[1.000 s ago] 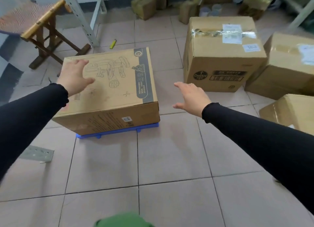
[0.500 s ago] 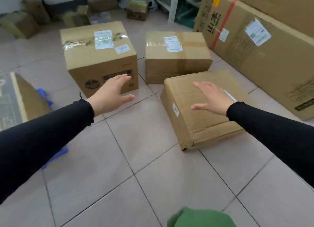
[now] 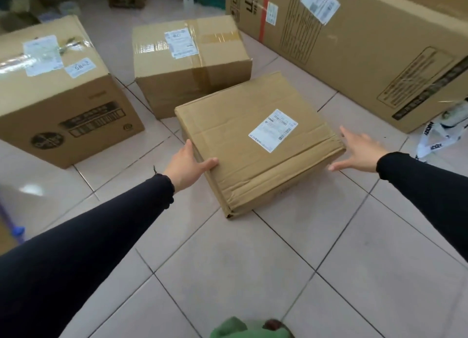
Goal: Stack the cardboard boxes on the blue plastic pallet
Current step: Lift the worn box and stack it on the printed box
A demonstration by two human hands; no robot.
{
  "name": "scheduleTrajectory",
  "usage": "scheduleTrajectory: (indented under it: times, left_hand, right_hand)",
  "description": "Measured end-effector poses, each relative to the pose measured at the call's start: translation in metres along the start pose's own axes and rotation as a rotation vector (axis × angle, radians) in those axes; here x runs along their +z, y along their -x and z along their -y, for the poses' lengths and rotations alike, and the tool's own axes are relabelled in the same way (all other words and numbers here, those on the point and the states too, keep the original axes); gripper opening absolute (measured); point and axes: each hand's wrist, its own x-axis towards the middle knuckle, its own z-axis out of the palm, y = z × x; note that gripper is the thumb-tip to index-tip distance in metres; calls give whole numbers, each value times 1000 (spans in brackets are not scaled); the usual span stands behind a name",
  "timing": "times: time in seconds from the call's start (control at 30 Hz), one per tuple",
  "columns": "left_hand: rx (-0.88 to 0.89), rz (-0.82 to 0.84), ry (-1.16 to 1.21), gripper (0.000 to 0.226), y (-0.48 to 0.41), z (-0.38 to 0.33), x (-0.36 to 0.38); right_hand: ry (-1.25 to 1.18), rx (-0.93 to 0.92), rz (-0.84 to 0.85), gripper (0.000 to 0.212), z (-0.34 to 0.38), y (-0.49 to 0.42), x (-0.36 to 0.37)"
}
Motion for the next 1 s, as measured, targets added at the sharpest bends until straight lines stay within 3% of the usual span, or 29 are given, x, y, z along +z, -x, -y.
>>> scheduleTrajectory:
  times: [0.27,0.6,0.83,1.0]
  left_hand:
    - [18,-28,264,87,-2,-7,11]
    - [56,-104,493,94,63,24,-38]
    - [168,-261,546,109,140,45,-120]
    - [252,-420,567,101,192,49,-180]
  right_hand:
    - [-146,-57,-34,94,5,-15,29]
    - [-246,-266,-158,82,80,37,37]
    - [-325,-387,-273,82,161,82,14]
    - [-338,-503,-362,80,227,109,-19]
